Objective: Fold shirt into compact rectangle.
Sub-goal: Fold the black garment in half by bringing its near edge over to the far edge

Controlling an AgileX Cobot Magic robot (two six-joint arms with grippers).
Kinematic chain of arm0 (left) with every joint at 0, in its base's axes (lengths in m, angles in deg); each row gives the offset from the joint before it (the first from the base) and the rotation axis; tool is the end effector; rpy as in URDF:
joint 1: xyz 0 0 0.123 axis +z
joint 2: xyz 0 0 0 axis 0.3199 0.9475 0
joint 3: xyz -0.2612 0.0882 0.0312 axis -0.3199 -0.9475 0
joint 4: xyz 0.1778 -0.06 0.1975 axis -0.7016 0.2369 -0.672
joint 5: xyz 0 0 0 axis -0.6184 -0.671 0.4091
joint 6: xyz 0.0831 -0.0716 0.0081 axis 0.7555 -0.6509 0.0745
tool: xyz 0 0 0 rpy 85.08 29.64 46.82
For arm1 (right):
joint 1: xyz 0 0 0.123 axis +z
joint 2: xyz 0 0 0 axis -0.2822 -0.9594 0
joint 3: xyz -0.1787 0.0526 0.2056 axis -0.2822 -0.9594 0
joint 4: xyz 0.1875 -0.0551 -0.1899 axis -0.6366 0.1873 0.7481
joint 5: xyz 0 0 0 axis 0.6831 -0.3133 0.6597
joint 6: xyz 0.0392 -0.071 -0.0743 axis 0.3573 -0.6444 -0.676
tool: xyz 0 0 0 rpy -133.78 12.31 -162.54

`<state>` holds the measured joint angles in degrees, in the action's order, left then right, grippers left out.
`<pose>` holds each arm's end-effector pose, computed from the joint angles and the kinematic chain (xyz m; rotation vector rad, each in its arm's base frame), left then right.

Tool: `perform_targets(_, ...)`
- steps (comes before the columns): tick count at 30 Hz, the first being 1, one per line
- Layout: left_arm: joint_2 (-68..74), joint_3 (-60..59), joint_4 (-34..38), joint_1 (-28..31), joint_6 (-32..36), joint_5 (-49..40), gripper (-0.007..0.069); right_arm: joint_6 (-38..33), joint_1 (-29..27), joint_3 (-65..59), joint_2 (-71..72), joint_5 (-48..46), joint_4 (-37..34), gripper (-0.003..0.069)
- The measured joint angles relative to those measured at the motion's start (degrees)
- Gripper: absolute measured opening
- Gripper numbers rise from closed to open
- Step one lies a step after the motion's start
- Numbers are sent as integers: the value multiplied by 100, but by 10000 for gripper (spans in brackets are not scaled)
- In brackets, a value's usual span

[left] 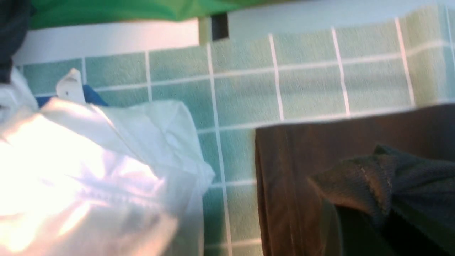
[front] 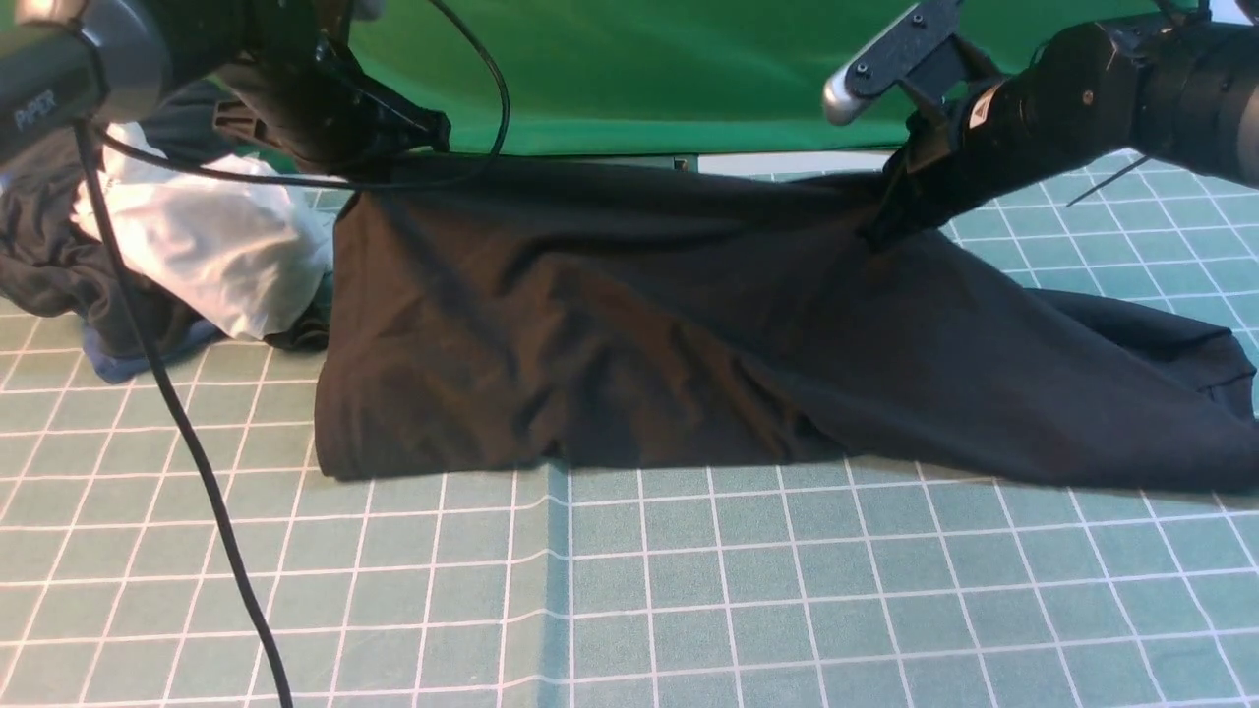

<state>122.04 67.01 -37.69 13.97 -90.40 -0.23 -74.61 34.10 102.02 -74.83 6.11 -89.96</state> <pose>0.5027 -0.0357 0.2088 0.0209 2.5413 0.0111 0.4614 0.1527 0.1973 -0.9013 2.2015 -0.0128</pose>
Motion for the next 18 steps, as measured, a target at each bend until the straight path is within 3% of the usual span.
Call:
perform_targets(12,613,0,-41,76,-272,511,17,0,0,715,-1008,487,-11,52)
perform_targets(14,648,0,-41,76,-283,511,37,0,-2,746,-1096,557,-6,98)
perform_targets(15,653,0,-41,76,-283,517,64,3,-2,752,-1134,614,0,160)
perform_targets(16,660,0,-41,76,-283,516,70,3,-2,752,-1134,614,0,160)
perform_targets(17,660,0,-46,82,-283,530,142,3,-7,752,-1153,650,6,262)
perform_targets(18,660,0,-46,87,-285,530,151,3,-9,752,-1153,656,6,286)
